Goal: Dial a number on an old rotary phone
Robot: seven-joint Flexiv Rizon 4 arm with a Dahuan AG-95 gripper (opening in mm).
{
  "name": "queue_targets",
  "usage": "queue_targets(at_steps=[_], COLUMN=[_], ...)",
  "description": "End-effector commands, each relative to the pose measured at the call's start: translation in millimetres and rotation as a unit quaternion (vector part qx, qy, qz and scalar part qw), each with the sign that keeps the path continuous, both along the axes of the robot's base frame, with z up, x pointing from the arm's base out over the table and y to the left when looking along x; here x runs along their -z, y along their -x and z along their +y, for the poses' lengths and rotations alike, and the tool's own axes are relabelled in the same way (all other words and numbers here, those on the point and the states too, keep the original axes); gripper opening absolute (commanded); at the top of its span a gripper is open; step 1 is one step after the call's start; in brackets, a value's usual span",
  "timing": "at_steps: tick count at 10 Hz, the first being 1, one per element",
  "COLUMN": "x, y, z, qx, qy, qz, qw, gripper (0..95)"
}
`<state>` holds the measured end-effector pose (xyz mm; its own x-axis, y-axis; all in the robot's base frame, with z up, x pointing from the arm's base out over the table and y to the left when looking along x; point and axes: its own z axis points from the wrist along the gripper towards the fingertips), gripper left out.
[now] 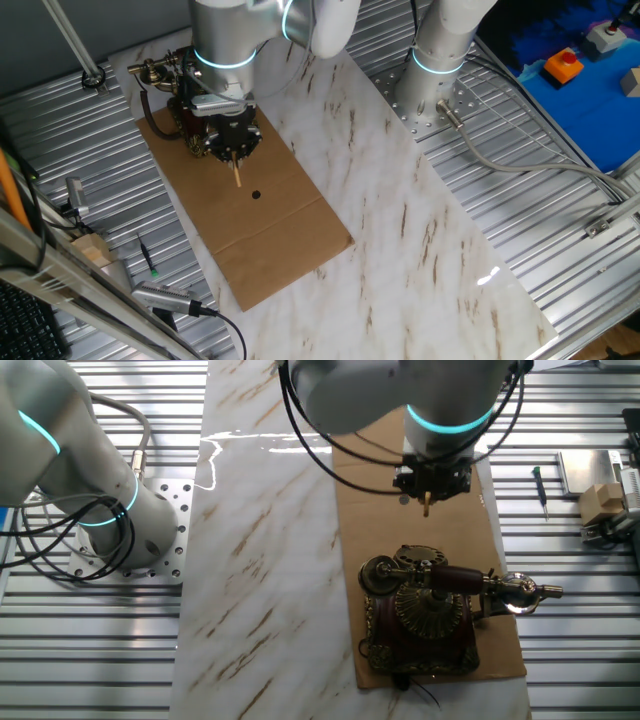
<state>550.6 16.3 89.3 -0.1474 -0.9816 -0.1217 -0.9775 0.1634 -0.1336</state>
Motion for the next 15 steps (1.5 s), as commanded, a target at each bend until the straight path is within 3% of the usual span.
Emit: queue_targets(at_steps=[1, 9, 15], x=[5.9, 29.4, 41.7], y=[-3.6, -12.2, -14.0], z=[-2.2, -6.5, 17.7], qx=[0.004, 0.001, 0.008], qy=[0.004, -0.004, 0.003], qz=[-0.002, -0.019, -0.025], qw=[1.0, 0.9998, 0.9997], gripper=[0.0, 0.0, 0.0])
